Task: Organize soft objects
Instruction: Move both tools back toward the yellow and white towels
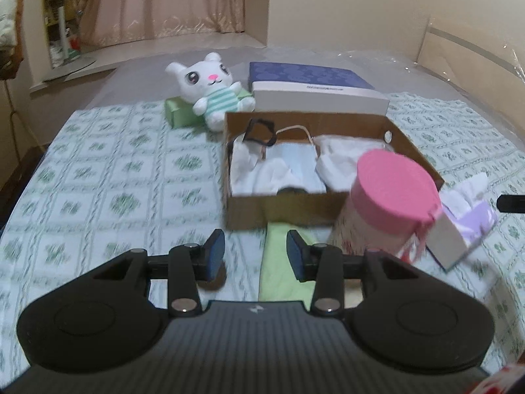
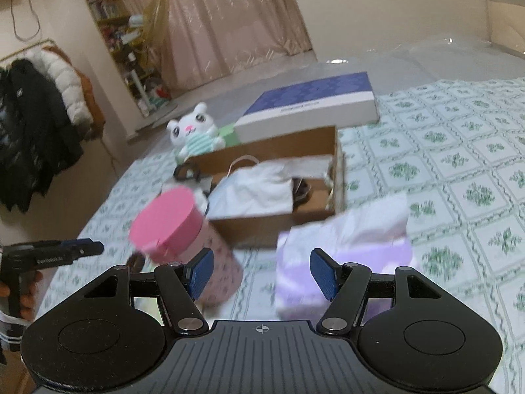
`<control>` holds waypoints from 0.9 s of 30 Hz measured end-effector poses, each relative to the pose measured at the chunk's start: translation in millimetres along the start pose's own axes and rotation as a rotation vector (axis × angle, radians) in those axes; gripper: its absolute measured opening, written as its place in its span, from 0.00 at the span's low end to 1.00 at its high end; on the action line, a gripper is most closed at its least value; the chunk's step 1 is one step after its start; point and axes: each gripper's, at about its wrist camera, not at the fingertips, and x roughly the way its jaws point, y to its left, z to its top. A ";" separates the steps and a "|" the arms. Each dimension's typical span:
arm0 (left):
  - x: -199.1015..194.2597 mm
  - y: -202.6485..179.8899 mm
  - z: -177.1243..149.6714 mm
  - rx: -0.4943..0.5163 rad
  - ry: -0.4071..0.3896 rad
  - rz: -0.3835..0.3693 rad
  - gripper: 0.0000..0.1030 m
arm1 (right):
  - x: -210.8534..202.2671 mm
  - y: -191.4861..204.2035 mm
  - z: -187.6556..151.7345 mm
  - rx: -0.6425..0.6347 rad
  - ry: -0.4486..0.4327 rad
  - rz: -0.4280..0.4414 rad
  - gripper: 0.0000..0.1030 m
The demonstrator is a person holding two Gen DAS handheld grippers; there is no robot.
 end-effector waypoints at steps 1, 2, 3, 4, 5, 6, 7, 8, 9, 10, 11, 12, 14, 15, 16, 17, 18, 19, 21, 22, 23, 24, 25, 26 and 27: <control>-5.3 0.4 -4.2 -0.004 0.002 0.009 0.37 | -1.5 3.6 -5.0 -0.001 0.011 -0.002 0.63; -11.2 0.2 -9.0 -0.007 0.005 0.019 0.37 | -2.5 5.6 -9.5 -0.002 0.022 -0.002 0.63; -16.9 0.0 -13.5 -0.009 0.009 0.027 0.37 | -3.7 6.6 -13.1 -0.001 0.031 -0.001 0.63; -23.0 -0.1 -18.0 -0.010 0.010 0.036 0.37 | -4.5 8.7 -17.6 0.001 0.043 0.000 0.63; -28.9 -0.2 -22.1 -0.014 0.008 0.040 0.37 | -5.4 10.7 -21.9 0.006 0.053 0.001 0.63; -34.5 -0.1 -26.0 -0.021 0.010 0.042 0.38 | -6.4 12.1 -24.8 0.009 0.061 0.003 0.63; -39.9 -0.2 -30.2 -0.027 0.011 0.042 0.38 | -7.0 14.4 -28.7 0.008 0.072 0.007 0.63; -45.5 0.2 -34.0 -0.032 0.009 0.040 0.38 | -8.0 15.7 -32.5 0.003 0.078 0.007 0.63; -51.2 0.6 -38.0 -0.035 0.007 0.041 0.38 | -8.6 16.8 -34.8 -0.001 0.083 0.005 0.63; -55.2 -0.1 -41.3 -0.036 0.009 0.046 0.39 | -8.8 19.0 -38.6 -0.010 0.091 0.000 0.63; -60.0 -0.7 -45.5 -0.037 0.012 0.056 0.39 | -8.8 20.8 -41.6 -0.017 0.101 -0.002 0.63; -63.8 -1.2 -49.3 -0.039 0.015 0.065 0.39 | -7.7 22.7 -46.1 -0.024 0.119 -0.002 0.63; -71.9 -2.5 -57.4 -0.042 0.020 0.073 0.40 | -6.2 24.9 -54.7 -0.028 0.148 0.005 0.63; -75.0 -3.6 -61.4 -0.044 0.024 0.081 0.40 | -3.6 26.4 -60.0 -0.031 0.171 0.012 0.63; -77.3 -3.9 -64.8 -0.045 0.027 0.092 0.41 | -1.9 27.7 -64.7 -0.034 0.187 0.017 0.63; -79.9 -5.4 -69.7 -0.045 0.030 0.103 0.41 | -0.5 29.1 -68.2 -0.035 0.201 0.020 0.63; -81.2 -7.1 -73.5 -0.045 0.035 0.110 0.42 | 1.3 30.9 -73.3 -0.036 0.211 0.021 0.63; -82.4 -8.9 -78.6 -0.051 0.043 0.117 0.42 | 3.6 32.7 -77.5 -0.037 0.223 0.022 0.63; -82.5 -10.6 -87.1 -0.069 0.062 0.115 0.42 | 6.6 34.6 -83.6 -0.039 0.239 0.022 0.63; -82.4 -10.7 -90.7 -0.082 0.070 0.112 0.42 | 8.5 36.3 -86.6 -0.044 0.246 0.020 0.63; -82.3 -10.7 -94.7 -0.095 0.079 0.112 0.42 | 9.3 37.7 -88.9 -0.049 0.250 0.019 0.63; -82.4 -10.7 -98.8 -0.107 0.087 0.115 0.42 | 9.5 39.3 -91.5 -0.054 0.255 0.019 0.63; -82.0 -11.2 -101.9 -0.116 0.094 0.116 0.42 | 9.4 40.2 -93.2 -0.058 0.258 0.021 0.63; -81.7 -11.4 -105.2 -0.127 0.101 0.117 0.42 | 9.5 41.8 -95.0 -0.061 0.260 0.022 0.63; -81.2 -11.7 -107.9 -0.138 0.109 0.116 0.42 | 9.9 42.9 -97.2 -0.062 0.264 0.021 0.63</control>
